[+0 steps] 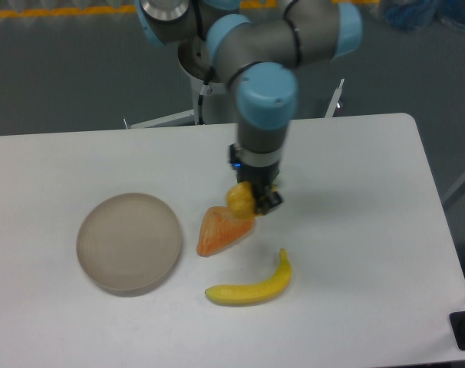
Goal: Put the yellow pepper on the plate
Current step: 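Carry the held yellow pepper past the orange wedge toward the tan plate, then lower the yellow pepper onto the tan plate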
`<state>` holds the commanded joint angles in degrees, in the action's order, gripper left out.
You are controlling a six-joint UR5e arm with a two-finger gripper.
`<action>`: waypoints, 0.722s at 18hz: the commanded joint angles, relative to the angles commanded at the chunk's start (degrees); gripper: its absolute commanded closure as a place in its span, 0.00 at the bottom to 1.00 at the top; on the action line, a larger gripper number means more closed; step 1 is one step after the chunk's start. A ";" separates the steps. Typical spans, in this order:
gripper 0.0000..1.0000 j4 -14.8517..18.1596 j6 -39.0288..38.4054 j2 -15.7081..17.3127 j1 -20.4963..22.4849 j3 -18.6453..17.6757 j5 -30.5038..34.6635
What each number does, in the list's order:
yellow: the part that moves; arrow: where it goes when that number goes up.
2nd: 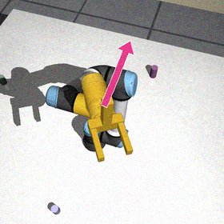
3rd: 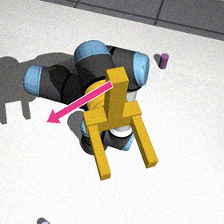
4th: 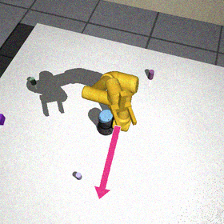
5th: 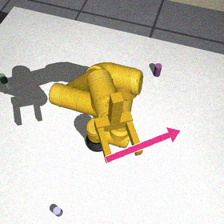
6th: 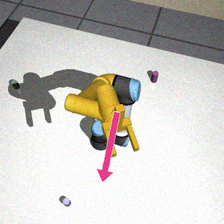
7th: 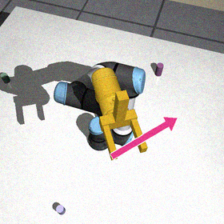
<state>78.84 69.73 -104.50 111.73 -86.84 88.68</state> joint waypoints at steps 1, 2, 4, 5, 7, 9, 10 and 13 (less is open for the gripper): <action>0.98 -0.79 -1.86 -0.61 -1.59 -0.09 -0.61; 0.98 -1.66 -3.01 -1.32 -3.26 -0.09 -1.31; 0.98 -2.29 -3.90 -2.55 -4.59 -0.44 -2.11; 0.98 -2.64 -4.42 -3.16 -5.38 -0.44 -2.72; 0.98 -2.81 -6.26 -4.22 -6.87 -0.44 -3.16; 0.97 -3.86 -7.32 -5.18 -8.37 -0.44 -3.08; 0.97 -4.13 -7.85 -5.28 -8.55 -0.44 -3.16; 0.97 -4.22 -10.31 -6.77 -10.13 -0.44 -3.08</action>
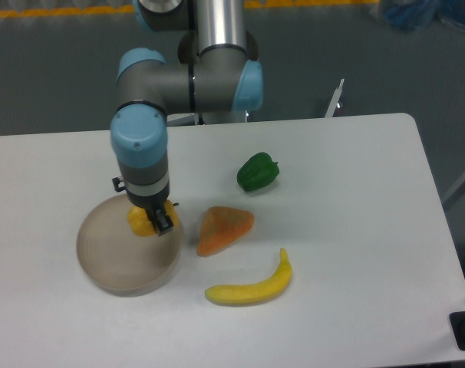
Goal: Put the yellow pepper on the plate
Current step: 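Lower the yellow pepper onto the tan plate, then open the gripper to release the pepper and lift away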
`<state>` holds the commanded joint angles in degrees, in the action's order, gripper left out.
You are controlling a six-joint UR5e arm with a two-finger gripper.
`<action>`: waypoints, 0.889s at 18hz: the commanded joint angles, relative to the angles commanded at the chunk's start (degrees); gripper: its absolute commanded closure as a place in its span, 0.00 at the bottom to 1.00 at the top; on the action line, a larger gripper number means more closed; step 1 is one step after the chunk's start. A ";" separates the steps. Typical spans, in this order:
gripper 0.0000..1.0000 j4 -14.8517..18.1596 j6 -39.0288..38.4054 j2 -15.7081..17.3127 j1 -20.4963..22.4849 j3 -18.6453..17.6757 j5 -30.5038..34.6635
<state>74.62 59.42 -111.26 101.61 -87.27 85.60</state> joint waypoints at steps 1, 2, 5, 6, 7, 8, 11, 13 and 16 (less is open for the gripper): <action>0.97 -0.09 -0.62 -0.44 -0.26 -0.09 0.00; 0.97 -0.17 -0.71 -0.88 -0.70 -0.18 0.00; 0.95 -2.72 -1.24 -1.59 -1.23 -0.70 0.00; 0.95 -3.25 -1.85 -1.67 -1.93 -1.05 0.09; 0.95 -3.86 -2.12 -1.68 -2.37 -1.32 0.09; 0.92 -4.22 -2.12 -1.94 -2.46 -1.75 0.09; 0.84 -4.75 -2.12 -2.73 -2.99 -2.02 0.09; 0.79 -5.01 -2.03 -3.60 -3.08 -2.02 0.09; 0.70 -6.06 -1.94 -4.31 -3.08 -2.02 0.09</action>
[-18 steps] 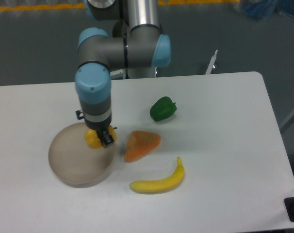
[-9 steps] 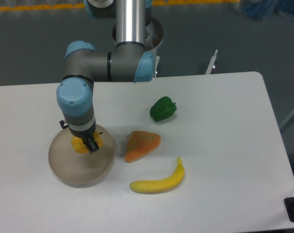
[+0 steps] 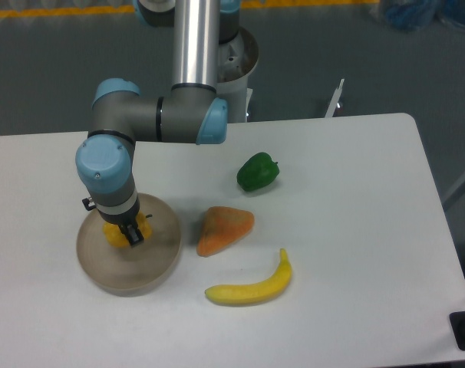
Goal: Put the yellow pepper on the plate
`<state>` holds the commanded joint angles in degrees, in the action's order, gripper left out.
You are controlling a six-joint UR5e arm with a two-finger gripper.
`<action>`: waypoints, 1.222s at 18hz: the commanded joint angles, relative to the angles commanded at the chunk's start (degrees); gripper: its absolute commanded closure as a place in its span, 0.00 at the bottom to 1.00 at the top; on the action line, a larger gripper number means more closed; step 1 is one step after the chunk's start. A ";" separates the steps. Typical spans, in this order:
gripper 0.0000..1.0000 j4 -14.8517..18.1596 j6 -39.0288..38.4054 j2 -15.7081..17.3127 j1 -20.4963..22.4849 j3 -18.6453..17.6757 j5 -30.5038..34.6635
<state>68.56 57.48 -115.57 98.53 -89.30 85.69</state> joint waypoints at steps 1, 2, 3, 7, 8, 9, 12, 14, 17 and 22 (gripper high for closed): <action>0.49 -1.48 0.35 -0.52 0.00 0.00 0.00; 0.38 -2.19 0.35 -0.70 0.00 0.00 0.00; 0.25 -2.90 0.18 -0.88 0.00 -0.09 0.09; 0.00 -3.96 -0.09 -0.18 -0.35 0.00 0.70; 0.00 -3.96 -0.17 0.61 -0.35 0.17 0.70; 0.00 -3.96 -0.17 1.57 -0.35 0.35 0.70; 0.00 -3.78 -0.26 3.51 0.09 1.58 0.96; 0.00 -3.87 -0.18 4.56 1.31 1.67 1.40; 0.00 -3.26 0.35 7.02 4.56 2.20 1.58; 0.00 -3.17 6.12 9.49 11.15 1.41 1.67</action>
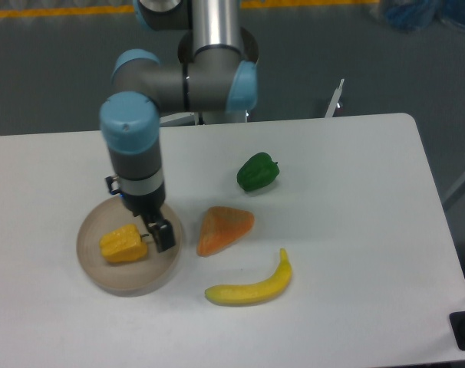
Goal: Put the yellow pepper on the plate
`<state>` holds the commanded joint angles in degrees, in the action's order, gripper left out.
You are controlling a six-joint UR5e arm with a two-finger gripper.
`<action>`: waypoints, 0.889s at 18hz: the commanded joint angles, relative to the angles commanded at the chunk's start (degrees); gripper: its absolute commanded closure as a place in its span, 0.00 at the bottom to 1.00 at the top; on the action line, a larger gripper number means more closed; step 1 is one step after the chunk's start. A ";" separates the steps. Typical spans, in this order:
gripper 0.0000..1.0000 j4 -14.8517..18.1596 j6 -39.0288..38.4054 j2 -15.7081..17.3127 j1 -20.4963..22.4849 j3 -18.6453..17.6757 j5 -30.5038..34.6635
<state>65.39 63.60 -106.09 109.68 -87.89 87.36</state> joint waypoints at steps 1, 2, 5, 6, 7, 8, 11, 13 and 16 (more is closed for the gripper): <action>0.00 0.09 1.94 0.26 0.62 0.00 0.09; 0.00 0.70 2.92 1.14 1.76 -0.09 0.52; 0.00 3.94 7.83 2.02 5.36 -0.44 2.90; 0.00 4.30 10.03 2.20 6.85 -1.40 3.77; 0.00 4.31 12.31 2.63 8.87 -2.71 4.56; 0.00 3.96 15.03 2.99 11.06 -4.29 4.83; 0.00 3.87 24.97 2.99 17.05 -5.71 4.84; 0.00 3.61 26.74 2.99 19.33 -5.19 4.66; 0.00 3.78 29.03 2.73 21.80 -4.31 3.96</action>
<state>69.17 92.63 -103.36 131.48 -92.20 91.32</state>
